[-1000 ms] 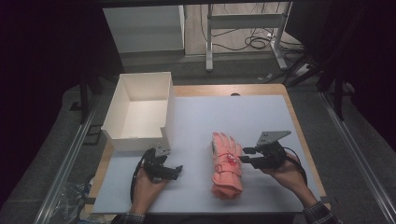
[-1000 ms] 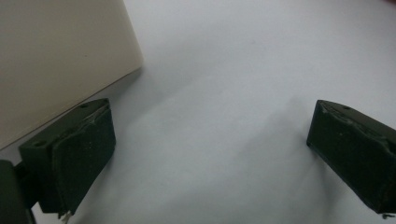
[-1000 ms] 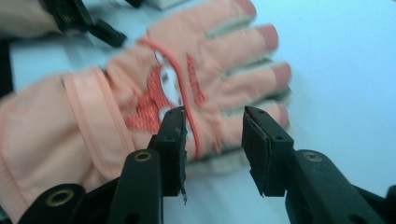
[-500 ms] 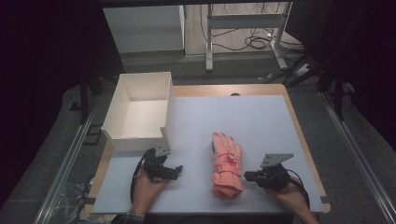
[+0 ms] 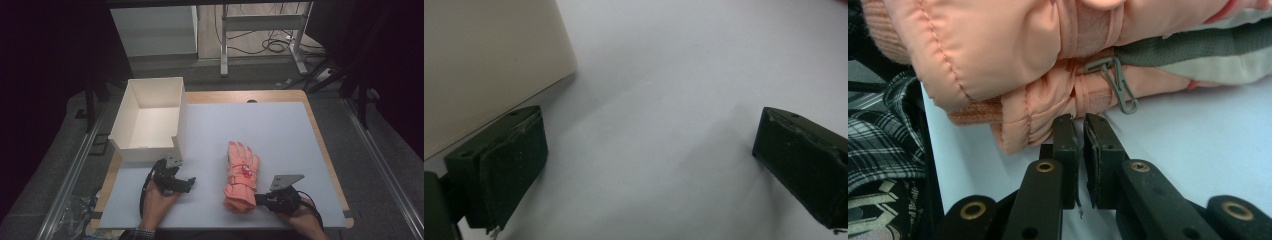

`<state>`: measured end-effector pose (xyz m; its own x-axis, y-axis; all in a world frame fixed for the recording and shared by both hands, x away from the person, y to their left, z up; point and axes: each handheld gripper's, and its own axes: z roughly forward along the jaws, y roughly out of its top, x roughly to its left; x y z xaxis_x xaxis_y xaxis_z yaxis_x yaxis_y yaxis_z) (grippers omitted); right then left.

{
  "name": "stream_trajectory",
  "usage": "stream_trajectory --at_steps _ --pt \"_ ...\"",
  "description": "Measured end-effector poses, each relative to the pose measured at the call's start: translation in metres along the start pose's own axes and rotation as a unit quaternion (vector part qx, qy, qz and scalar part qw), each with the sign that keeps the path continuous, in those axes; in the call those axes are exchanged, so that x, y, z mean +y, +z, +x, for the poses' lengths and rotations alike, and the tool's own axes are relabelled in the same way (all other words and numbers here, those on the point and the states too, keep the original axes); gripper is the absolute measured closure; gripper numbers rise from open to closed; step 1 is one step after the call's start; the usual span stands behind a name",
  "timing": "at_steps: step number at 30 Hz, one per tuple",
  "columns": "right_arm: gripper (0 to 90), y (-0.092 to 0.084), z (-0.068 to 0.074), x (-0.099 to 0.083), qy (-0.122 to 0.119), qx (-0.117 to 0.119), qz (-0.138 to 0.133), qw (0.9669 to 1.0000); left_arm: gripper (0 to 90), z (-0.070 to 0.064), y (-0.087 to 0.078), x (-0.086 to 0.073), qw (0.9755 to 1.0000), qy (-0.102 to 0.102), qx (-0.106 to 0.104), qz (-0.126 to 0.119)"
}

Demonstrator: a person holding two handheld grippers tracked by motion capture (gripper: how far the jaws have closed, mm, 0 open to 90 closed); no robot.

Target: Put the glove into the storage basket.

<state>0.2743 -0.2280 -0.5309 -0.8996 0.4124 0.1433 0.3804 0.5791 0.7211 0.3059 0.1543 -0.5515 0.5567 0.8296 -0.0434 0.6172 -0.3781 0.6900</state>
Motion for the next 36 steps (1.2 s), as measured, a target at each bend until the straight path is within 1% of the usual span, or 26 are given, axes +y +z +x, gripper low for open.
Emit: stream_trajectory --at_steps 6,15,20,23,30,32,36 --pt "82.8 0.005 0.003 0.003 -0.004 0.004 -0.001 1.0 1.1 0.0 0.0 0.0 1.0 0.0 0.0 0.0" --pt "82.4 0.017 0.01 0.01 -0.007 0.009 -0.004 0.9999 1.0 0.0 0.0 0.0 1.0 0.0 0.0 0.0" --pt "82.4 0.024 0.012 0.015 -0.005 0.011 -0.008 0.9999 1.0 0.0 0.0 0.0 1.0 -0.002 0.0 -0.001" --pt "82.5 0.028 0.014 0.018 -0.006 0.009 -0.007 0.9999 1.0 0.0 0.0 0.0 1.0 -0.003 0.001 -0.002" --pt "82.6 0.04 0.015 0.028 0.005 0.005 -0.007 1.0 1.0 -0.001 0.001 0.0 1.0 -0.003 0.0 -0.002" --pt "83.2 0.046 0.015 0.034 0.004 0.001 -0.007 1.0 1.0 0.0 0.001 0.0 1.0 -0.003 0.0 -0.002" --pt "83.3 0.051 0.016 0.039 0.003 -0.003 -0.006 1.0 1.0 0.0 0.0 0.0 1.0 -0.002 0.0 -0.001"
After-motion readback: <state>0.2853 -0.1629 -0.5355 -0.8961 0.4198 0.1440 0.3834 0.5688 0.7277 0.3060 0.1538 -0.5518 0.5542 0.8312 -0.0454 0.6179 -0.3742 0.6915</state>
